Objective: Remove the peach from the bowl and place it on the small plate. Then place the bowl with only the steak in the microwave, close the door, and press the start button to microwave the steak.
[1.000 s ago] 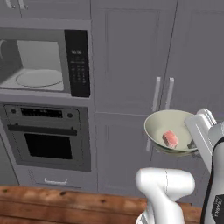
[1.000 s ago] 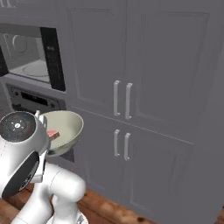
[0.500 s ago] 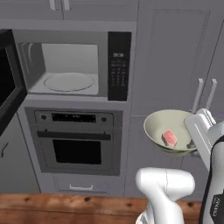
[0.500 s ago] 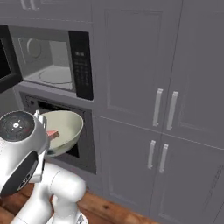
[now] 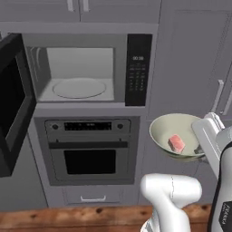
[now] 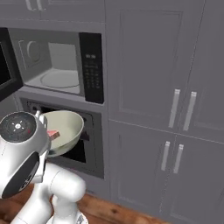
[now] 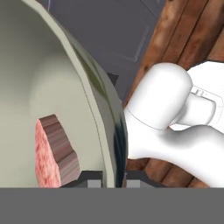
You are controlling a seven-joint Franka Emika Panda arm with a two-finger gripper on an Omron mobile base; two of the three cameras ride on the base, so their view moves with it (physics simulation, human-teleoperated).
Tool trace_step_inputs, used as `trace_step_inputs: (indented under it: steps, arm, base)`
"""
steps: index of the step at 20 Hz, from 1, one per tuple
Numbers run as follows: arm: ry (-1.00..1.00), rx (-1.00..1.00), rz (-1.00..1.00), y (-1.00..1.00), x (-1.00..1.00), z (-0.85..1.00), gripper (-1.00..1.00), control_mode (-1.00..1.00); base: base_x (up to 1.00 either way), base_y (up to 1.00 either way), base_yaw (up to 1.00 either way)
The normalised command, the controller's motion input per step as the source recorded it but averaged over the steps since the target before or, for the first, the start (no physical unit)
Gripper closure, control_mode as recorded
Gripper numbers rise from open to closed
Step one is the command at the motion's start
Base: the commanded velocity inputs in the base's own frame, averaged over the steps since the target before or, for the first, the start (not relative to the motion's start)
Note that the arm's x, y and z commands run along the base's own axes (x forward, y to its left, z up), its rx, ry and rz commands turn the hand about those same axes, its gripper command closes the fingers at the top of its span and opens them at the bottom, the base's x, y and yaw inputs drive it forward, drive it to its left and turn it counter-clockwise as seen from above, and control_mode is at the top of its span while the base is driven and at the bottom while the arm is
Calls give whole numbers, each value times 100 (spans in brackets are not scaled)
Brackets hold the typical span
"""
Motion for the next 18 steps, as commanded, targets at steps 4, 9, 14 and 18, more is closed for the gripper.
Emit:
trace_step_inputs:
  steps: [4,9,14,18]
  arm:
    - [0,0,0,0,0,0,100,100]
    - [0,0,0,0,0,0,100,100]
    - [0,0,0,0,0,0,100,100]
    - [0,0,0,0,0,0,100,100]
  base:
    - [29,67,-19]
    - [47,56,-14]
    - [54,51,-13]
    - [48,40,-11]
